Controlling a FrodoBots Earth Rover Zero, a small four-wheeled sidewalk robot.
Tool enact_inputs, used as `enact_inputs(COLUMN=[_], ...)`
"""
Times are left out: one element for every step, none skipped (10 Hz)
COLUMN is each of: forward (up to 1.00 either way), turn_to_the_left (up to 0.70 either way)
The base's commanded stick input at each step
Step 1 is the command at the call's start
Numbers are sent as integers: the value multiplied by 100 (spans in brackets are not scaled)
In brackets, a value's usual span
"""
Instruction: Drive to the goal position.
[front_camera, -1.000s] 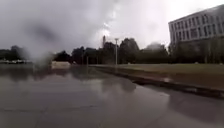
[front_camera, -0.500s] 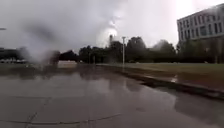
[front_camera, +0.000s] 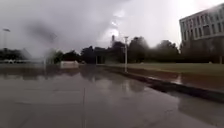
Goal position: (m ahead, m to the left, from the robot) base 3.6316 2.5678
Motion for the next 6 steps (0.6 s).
enact_inputs(forward=[70,70,70,70,70,70], turn_to_the_left=[0,0,0,0,0,0])
